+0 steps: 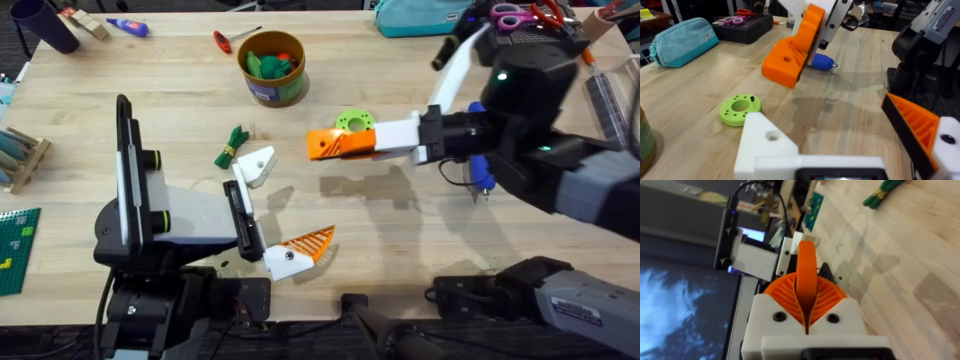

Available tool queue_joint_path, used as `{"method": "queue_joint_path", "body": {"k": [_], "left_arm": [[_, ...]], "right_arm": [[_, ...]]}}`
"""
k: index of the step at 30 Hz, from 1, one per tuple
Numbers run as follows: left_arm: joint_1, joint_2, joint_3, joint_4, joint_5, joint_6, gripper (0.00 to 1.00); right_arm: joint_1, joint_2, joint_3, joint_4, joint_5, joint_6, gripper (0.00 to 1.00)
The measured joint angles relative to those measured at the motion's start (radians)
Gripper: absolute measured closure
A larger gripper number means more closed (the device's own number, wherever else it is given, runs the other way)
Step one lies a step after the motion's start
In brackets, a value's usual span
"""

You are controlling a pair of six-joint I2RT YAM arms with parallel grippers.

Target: Pick up the gripper from the table and insert it into the empty holder that is missing its gripper. Then pick up a screw, insert it into the mounting hole, and use the screwdriver to tighten it. Finally, clean up the table by picking up the vegetable and placing it into the bucket.

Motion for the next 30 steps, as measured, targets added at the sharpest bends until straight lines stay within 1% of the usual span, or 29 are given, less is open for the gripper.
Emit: {"method": "queue_joint_path", "body": {"k": [10, 16, 23, 30], "left_arm": [[0.0, 0.0, 0.0, 0.0, 0.001, 0.0, 0.019], [0.0, 0.0, 0.0, 0.0, 0.001, 0.0, 0.019], [0.0, 0.0, 0.0, 0.0, 0.001, 0.0, 0.019], [0.0, 0.0, 0.0, 0.0, 0.001, 0.0, 0.019]], "right_arm": [[0.001, 0.112, -0.005, 0.02, -0.067, 0.044, 0.994], [0.001, 0.116, -0.006, 0.081, -0.107, 0.054, 0.994], [0.001, 0.126, -0.006, 0.129, -0.212, 0.059, 0.994], [0.001, 0.249, 0.01, 0.166, -0.327, 0.062, 0.994]]}}
